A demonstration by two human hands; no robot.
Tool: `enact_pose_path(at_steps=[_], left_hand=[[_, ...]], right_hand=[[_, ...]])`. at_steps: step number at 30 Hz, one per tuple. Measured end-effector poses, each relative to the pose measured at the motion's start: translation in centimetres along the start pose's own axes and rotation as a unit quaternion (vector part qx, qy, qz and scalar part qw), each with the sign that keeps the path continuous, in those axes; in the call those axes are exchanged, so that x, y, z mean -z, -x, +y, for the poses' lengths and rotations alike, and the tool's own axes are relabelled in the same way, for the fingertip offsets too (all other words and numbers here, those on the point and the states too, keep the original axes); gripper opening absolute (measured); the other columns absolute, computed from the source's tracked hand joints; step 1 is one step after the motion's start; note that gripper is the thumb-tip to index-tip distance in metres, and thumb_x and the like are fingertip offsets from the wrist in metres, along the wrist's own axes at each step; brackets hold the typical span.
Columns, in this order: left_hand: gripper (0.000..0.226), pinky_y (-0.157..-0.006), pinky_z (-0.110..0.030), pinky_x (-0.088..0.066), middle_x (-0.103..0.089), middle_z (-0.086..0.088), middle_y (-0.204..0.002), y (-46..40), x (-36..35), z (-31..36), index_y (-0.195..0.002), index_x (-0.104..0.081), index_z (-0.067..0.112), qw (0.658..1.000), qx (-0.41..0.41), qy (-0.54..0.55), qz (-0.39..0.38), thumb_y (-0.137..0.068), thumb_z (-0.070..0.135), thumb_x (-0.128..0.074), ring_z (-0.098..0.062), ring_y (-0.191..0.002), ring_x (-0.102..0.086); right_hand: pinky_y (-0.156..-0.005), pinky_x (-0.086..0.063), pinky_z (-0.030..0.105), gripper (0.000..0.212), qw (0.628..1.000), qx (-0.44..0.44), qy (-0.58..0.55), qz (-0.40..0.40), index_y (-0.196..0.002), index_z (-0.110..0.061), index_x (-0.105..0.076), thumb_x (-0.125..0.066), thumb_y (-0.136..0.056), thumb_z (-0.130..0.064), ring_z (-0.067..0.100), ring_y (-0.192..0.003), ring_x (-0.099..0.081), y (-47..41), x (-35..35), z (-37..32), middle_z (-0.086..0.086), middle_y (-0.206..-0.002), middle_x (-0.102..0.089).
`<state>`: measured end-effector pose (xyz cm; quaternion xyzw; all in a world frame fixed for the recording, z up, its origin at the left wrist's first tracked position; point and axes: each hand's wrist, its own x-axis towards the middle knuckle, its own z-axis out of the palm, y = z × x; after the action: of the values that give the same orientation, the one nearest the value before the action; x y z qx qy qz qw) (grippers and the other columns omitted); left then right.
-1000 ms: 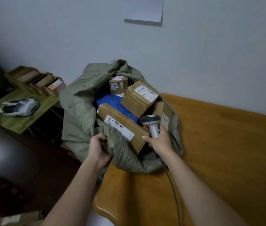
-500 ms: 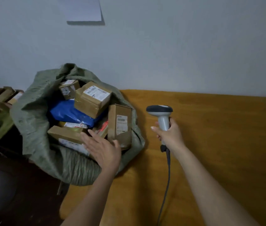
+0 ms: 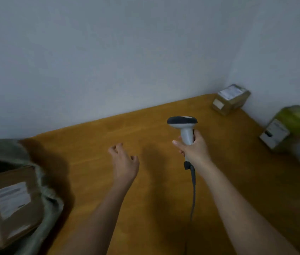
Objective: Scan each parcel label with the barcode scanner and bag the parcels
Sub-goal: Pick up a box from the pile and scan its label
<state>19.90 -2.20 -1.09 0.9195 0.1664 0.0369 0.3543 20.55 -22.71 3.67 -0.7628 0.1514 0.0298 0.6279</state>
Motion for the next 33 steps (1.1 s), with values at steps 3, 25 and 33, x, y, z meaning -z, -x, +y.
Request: enact_pose_path(at_steps=[3, 25, 33], left_hand=[[0.055, -0.078, -0.038, -0.047, -0.021, -0.014, -0.141, -0.8, -6.7, 6.1, -0.14, -0.033, 0.004, 0.992, -0.082, -0.001, -0.095, -0.093, 0.015, -0.059, -0.026, -0.086, -0.052], [0.068, -0.095, -0.02, -0.032, -0.038, -0.006, -0.149, 1.8, -39.5, 38.8, -0.153, -0.022, 0.021, 0.855, -0.211, 0.09, -0.465, -0.095, 0.003, -0.053, -0.019, -0.136, -0.037], [0.067, -0.075, -0.017, -0.055, -0.052, -0.003, -0.133, 1.7, -35.7, 34.4, -0.133, -0.031, 0.029, 0.862, -0.17, 0.229, -0.419, -0.085, 0.0, -0.068, -0.013, -0.116, -0.057]], right_hand=[[-0.063, -0.053, 0.029, 0.048, 0.994, -0.017, -0.001, 0.103, -0.125, -0.018, -0.052, -0.077, -0.085, -0.022, 0.012, -0.066, -0.061, -0.5, 8.2, 2.0, -0.001, -0.095, -0.063], [-0.09, -0.054, 0.044, 0.065, 0.948, 0.031, 0.07, 0.307, -0.14, -0.022, -0.037, -0.072, -0.087, -0.011, 0.021, -0.112, -0.057, -12.6, 40.2, 12.4, -0.002, -0.127, -0.053], [-0.076, -0.053, 0.021, 0.064, 0.968, 0.052, 0.003, 0.247, -0.124, -0.045, -0.03, -0.07, -0.088, -0.012, 0.004, -0.101, -0.057, -13.5, 38.5, 10.3, -0.023, -0.109, -0.049]])
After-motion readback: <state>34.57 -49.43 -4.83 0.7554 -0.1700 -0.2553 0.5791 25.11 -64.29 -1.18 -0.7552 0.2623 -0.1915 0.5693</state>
